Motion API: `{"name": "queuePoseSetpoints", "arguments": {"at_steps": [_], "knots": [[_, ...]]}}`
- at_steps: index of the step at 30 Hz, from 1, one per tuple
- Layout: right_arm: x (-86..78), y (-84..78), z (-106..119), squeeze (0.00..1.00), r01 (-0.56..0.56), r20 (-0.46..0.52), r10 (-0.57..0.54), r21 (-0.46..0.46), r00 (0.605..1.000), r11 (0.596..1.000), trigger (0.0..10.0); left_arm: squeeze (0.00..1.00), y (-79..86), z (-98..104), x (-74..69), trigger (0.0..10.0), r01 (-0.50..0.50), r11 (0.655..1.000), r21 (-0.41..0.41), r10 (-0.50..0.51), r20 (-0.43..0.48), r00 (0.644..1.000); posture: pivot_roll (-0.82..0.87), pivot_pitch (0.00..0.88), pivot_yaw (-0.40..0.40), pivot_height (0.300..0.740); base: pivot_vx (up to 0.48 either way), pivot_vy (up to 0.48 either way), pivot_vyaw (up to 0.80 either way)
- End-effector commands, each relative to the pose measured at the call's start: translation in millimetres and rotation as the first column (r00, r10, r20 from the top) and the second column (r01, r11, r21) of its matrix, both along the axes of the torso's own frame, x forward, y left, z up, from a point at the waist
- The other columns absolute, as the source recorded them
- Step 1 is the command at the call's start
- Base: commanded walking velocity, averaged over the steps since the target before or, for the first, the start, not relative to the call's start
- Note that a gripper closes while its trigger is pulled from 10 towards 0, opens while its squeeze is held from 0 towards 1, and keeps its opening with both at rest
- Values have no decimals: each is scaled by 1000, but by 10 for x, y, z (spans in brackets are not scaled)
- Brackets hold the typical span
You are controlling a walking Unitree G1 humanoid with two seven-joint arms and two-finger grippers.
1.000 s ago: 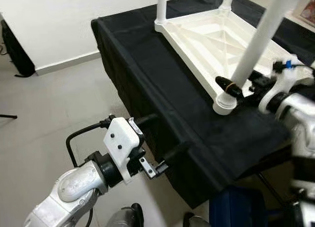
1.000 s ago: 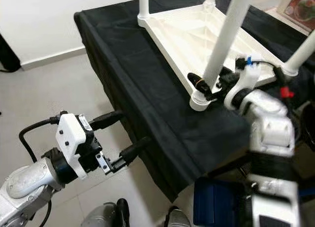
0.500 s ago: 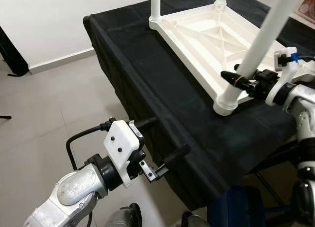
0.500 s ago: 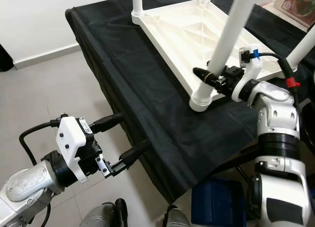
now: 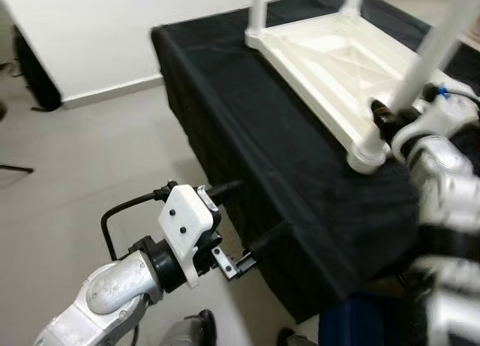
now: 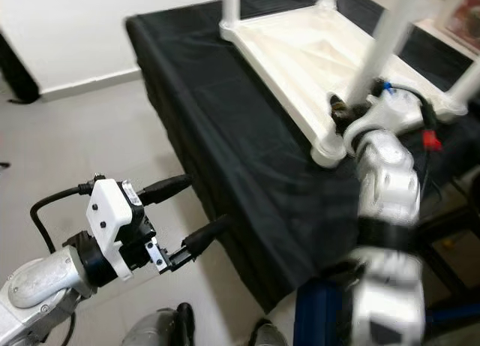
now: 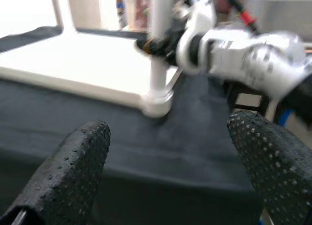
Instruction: Building children table
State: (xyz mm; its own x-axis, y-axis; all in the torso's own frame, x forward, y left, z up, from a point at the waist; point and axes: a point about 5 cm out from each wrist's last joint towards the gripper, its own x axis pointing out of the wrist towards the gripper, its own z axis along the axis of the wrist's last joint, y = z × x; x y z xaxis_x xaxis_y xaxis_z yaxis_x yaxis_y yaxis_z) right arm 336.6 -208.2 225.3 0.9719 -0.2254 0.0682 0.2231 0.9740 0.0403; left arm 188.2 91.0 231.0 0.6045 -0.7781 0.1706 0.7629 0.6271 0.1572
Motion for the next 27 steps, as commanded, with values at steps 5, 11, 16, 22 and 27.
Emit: {"name": "queuePoseSetpoints", "arguments": {"at_steps": [5, 11, 16, 22, 27], "knots": [[71, 12, -64, 0, -116, -75, 114, -30, 991, 993, 10000, 0, 1, -29, 10, 10000, 8, 1000, 11, -8, -4, 1000, 7, 217, -23, 740, 0, 0, 0], [129, -83, 66, 0, -200, -91, 193, -67, 977, 978, 10000, 0, -24, -37, 6, 10000, 9, 1000, 4, -9, -6, 1000, 5, 217, -29, 740, 0, 0, 0], [130, -107, 173, 1000, -278, -84, 272, -61, 959, 959, 10000, 0, -26, -34, 8, 10000, 8, 1000, 0, -8, -6, 1000, 7, 216, -30, 740, 0, 0, 0], [93, -114, 300, 1000, -419, -63, 415, -74, 907, 905, 10000, 0, -16, -28, 12, 10000, 6, 1000, 1, -6, -4, 1000, 8, 217, -30, 740, 0, 0, 0], [67, -305, 498, 1000, -526, -71, 522, -156, 850, 836, 10000, 0, -8, -25, 7, 10000, 4, 1000, 4, -4, -3, 1000, 8, 220, -28, 740, 0, 0, 0]]}}
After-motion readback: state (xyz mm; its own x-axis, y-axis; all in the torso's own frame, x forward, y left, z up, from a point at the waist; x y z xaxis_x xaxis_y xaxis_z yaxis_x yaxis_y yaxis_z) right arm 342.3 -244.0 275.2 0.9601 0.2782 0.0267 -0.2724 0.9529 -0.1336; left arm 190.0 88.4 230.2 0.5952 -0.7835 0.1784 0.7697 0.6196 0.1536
